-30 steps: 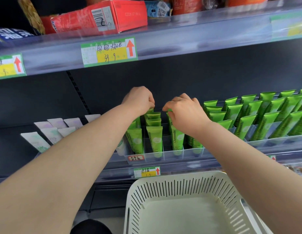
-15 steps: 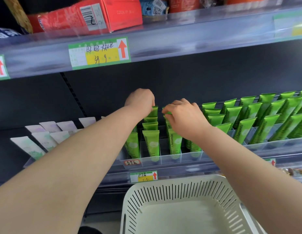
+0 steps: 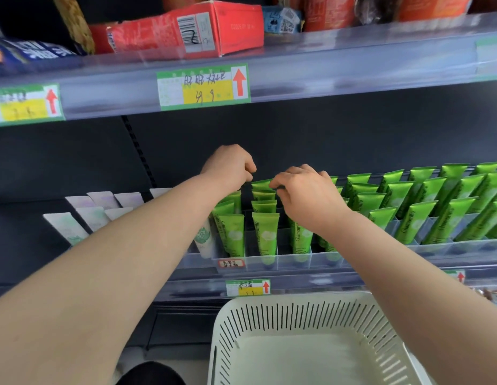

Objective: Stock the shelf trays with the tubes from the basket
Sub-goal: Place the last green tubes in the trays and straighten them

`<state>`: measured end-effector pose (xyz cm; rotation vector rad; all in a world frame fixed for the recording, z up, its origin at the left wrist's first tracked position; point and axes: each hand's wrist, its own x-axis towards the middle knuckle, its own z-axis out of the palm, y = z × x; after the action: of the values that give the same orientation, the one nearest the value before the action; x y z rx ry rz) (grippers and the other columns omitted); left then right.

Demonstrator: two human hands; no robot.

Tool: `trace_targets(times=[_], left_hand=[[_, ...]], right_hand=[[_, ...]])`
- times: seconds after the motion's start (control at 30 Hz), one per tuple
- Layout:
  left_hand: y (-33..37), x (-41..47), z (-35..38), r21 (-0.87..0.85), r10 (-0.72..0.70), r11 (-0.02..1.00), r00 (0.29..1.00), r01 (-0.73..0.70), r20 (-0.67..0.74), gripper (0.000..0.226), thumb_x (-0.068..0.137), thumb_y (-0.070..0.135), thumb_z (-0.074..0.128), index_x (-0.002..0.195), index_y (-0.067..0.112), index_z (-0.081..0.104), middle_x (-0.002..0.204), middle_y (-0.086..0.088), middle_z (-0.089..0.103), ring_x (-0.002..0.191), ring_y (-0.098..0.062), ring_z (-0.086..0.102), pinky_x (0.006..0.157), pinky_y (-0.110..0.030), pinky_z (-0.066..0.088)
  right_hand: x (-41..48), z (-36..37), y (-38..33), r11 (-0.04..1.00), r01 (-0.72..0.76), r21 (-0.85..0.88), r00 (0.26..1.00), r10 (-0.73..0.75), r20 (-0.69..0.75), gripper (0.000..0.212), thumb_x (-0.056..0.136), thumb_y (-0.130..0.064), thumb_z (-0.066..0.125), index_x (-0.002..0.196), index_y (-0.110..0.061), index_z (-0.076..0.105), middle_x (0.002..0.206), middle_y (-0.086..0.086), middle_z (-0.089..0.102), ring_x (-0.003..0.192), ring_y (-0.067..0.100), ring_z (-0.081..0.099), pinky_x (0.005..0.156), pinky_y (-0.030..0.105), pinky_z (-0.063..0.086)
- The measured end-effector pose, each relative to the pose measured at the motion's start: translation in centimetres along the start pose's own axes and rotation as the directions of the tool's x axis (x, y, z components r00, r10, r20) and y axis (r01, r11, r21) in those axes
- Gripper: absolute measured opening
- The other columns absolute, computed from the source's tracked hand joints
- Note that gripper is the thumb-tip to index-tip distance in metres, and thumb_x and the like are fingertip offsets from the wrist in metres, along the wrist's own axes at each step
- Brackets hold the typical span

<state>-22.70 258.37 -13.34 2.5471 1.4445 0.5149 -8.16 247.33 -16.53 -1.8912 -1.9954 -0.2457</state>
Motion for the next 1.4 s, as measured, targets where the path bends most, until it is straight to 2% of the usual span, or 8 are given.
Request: trace_targets(times=[0.27, 0.43, 0.6, 0.8, 0.97, 1.1, 1.27, 1.4], left_hand=[[-3.5, -2.5, -2.3, -0.046, -0.052, 0.998, 0.998, 0.051, -0.028, 0.019, 0.08, 0.019, 0.076, 0.098, 0.026, 0.074, 0.089, 0.01, 0.067, 0.089, -0.013, 0.064, 0.085, -0.035, 0.054], [-4.9, -3.9, -3.0, -0.085, -0.008, 0.996, 1.0, 0.008, 0.006, 0.017, 0.079, 0.02, 0.077, 0.094, 0.028, 0.075, 0.08, 0.018, 0.064, 0.085, -0.006, 0.064, 0.084, -0.035, 0.055], [-5.7, -4.6, -2.9, -0.139, 0.043, 0.99, 0.995, -0.031, 0.086, 0.024, 0.076, 0.019, 0.079, 0.095, 0.031, 0.074, 0.084, 0.018, 0.067, 0.082, 0.001, 0.064, 0.085, -0.031, 0.056], [-5.8, -4.6, -2.7, -0.171, 0.049, 0.985, 0.992, -0.028, 0.119, 0.033, 0.072, 0.011, 0.081, 0.1, 0.027, 0.073, 0.082, 0.018, 0.066, 0.077, 0.007, 0.064, 0.08, -0.021, 0.055], [-5.3, -4.8, -2.1, -0.146, 0.044, 0.989, 0.983, -0.018, 0.177, 0.035, 0.07, 0.008, 0.079, 0.101, 0.025, 0.073, 0.081, 0.015, 0.069, 0.078, 0.004, 0.065, 0.081, -0.025, 0.056], [-5.1, -4.8, -1.4, -0.083, 0.022, 0.997, 0.977, -0.004, 0.211, 0.04, 0.072, 0.005, 0.078, 0.107, 0.023, 0.072, 0.087, 0.011, 0.072, 0.078, 0.003, 0.064, 0.08, -0.023, 0.055], [-4.6, -5.0, -1.0, -0.019, 0.018, 1.0, 0.979, -0.014, 0.204, 0.046, 0.075, 0.007, 0.078, 0.116, 0.025, 0.067, 0.097, 0.009, 0.072, 0.086, -0.006, 0.063, 0.085, -0.031, 0.054], [-4.2, -5.2, -0.8, -0.03, 0.04, 0.999, 0.987, -0.036, 0.155, 0.055, 0.075, 0.007, 0.078, 0.124, 0.026, 0.06, 0.09, 0.012, 0.07, 0.085, -0.006, 0.061, 0.083, -0.028, 0.051]], right_hand=[[0.5, 1.1, -4.6, 0.985, 0.162, 0.054, 0.986, -0.16, -0.039, 0.022, 0.096, -0.028, 0.046, 0.108, -0.028, 0.064, 0.103, -0.007, 0.063, 0.103, 0.019, 0.05, 0.079, 0.035, 0.037], [0.9, 2.2, -6.1, 0.982, 0.191, 0.002, 0.979, -0.191, 0.069, 0.021, 0.094, -0.037, 0.05, 0.107, -0.028, 0.064, 0.096, -0.008, 0.065, 0.105, 0.02, 0.048, 0.082, 0.037, 0.032], [0.8, 3.0, -6.5, 0.984, 0.175, -0.035, 0.977, -0.17, 0.127, 0.021, 0.096, -0.034, 0.045, 0.1, -0.027, 0.064, 0.089, -0.004, 0.065, 0.102, 0.021, 0.048, 0.085, 0.039, 0.029], [0.4, 2.8, -6.4, 0.983, 0.182, -0.009, 0.98, -0.181, 0.086, 0.018, 0.095, -0.032, 0.048, 0.104, -0.032, 0.064, 0.091, -0.005, 0.064, 0.105, 0.019, 0.046, 0.092, 0.042, 0.027], [0.1, 2.6, -6.2, 0.989, 0.146, 0.027, 0.982, -0.148, 0.116, 0.02, 0.095, -0.037, 0.046, 0.106, -0.033, 0.063, 0.093, -0.006, 0.063, 0.111, 0.018, 0.044, 0.094, 0.042, 0.029], [-0.3, 1.8, -5.4, 0.987, 0.153, 0.054, 0.987, -0.156, 0.047, 0.019, 0.092, -0.043, 0.05, 0.102, -0.034, 0.064, 0.096, -0.013, 0.065, 0.112, 0.015, 0.044, 0.088, 0.038, 0.03], [-1.0, 1.1, -3.9, 0.995, 0.087, 0.045, 0.996, -0.086, -0.027, 0.02, 0.094, -0.037, 0.049, 0.104, -0.031, 0.066, 0.103, -0.011, 0.065, 0.116, 0.015, 0.043, 0.09, 0.04, 0.032], [-1.2, 0.9, -3.5, 0.997, 0.07, 0.044, 0.997, -0.069, -0.016, 0.022, 0.096, -0.033, 0.047, 0.108, -0.031, 0.065, 0.109, -0.01, 0.064, 0.117, 0.015, 0.042, 0.088, 0.039, 0.031]])
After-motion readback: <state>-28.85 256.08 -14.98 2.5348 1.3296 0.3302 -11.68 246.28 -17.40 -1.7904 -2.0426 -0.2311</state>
